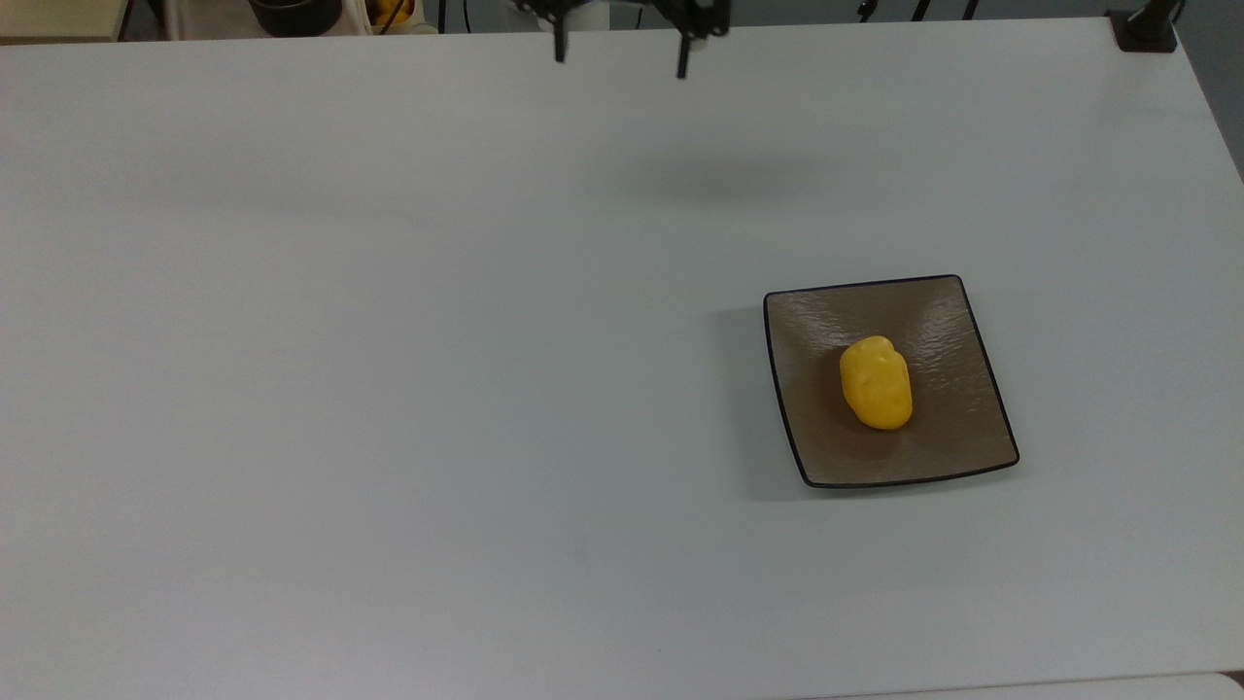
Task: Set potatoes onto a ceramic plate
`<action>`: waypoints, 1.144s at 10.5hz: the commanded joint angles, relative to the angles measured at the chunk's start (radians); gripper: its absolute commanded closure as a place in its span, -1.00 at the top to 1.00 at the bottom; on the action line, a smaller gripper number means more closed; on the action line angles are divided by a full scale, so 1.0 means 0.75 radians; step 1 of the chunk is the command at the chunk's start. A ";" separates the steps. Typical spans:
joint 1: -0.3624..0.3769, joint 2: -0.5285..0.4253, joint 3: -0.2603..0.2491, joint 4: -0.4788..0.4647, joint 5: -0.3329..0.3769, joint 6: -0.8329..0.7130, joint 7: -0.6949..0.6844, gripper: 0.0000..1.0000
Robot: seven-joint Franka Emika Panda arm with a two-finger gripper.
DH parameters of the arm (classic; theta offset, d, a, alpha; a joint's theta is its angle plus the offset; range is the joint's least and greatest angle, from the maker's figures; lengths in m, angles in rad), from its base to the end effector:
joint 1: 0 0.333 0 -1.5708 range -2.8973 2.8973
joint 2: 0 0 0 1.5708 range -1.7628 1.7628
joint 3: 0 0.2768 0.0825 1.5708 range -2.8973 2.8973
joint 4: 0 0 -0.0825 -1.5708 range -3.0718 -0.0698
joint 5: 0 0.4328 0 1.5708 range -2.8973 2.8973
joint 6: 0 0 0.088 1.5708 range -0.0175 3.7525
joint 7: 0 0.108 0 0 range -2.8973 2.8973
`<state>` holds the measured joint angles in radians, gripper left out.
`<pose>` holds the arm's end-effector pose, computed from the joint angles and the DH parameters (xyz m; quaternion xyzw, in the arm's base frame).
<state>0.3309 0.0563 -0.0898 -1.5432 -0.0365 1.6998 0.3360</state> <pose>0.6135 0.1486 0.5763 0.9975 -0.0457 0.0540 0.0056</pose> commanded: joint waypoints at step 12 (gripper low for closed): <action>-0.253 -0.149 0.077 -0.200 0.092 0.037 -0.487 1.00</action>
<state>0.1593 -0.0456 -0.0456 -1.6664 0.0304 1.6929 0.0510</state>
